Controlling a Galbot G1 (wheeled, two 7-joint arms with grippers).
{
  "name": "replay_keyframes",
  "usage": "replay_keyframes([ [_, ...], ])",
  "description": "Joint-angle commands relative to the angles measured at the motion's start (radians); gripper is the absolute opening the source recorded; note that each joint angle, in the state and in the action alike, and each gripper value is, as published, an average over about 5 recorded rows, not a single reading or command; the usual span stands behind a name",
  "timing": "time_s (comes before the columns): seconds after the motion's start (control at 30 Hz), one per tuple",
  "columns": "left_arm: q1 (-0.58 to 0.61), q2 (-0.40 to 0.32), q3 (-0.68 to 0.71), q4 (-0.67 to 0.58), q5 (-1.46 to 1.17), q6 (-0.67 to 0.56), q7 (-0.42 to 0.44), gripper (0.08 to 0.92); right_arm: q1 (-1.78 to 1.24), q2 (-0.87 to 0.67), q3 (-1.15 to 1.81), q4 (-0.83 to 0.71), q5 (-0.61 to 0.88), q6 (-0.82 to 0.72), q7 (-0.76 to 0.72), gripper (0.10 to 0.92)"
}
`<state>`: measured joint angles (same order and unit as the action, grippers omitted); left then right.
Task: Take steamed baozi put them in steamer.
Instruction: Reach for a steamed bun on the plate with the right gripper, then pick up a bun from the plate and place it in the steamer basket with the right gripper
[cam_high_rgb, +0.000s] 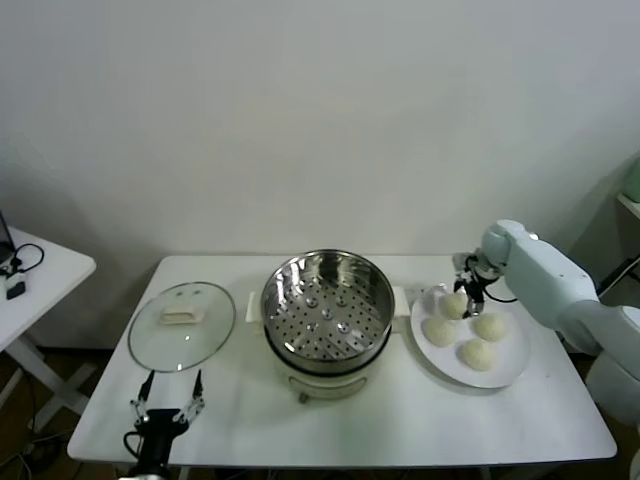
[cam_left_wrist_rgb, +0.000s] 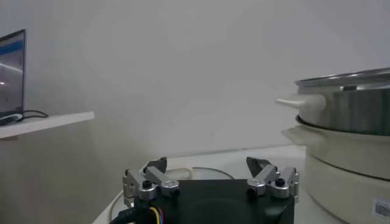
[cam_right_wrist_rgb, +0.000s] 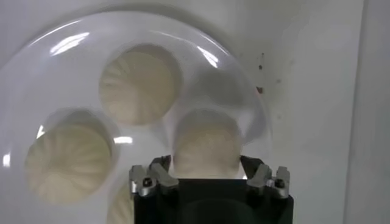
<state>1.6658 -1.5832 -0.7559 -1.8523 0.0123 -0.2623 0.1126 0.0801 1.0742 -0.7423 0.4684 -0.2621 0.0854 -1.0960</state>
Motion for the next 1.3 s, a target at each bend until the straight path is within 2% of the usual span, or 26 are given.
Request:
replay_keyframes([
  [0.03,0.003,-0.002,0.000,-0.002,0.003,-0.002,-0.001,0.823,-0.003,0.004,0.018,-0.014,-0.017,0.007,0.003,0.642],
  [0.17,0.010,-0.003,-0.002,-0.010,0.004,-0.005,-0.001,0.823,0.017,-0.035,-0.022,0.055,0.012,0.006,-0.001,0.629],
  [0.47,0.018,-0.009,-0.004,-0.023,0.011,-0.007,-0.001,0.823,0.356,-0.202,-0.416,0.483,0.301,0.035,0.004,0.628],
  [0.73,0.035,-0.014,-0.007,-0.034,0.018,-0.016,-0.002,0.823,0.726,-0.178,-0.662,0.770,0.467,0.115,0.016,0.628],
  [1.07,0.038,-0.023,-0.003,-0.036,0.027,-0.020,-0.003,0.823,0.827,0.014,-0.682,0.858,0.488,0.250,0.063,0.633],
  [1.3,0.039,-0.022,-0.005,-0.039,0.028,-0.023,-0.003,0.823,0.707,0.104,-0.689,0.833,0.349,0.331,0.141,0.636],
])
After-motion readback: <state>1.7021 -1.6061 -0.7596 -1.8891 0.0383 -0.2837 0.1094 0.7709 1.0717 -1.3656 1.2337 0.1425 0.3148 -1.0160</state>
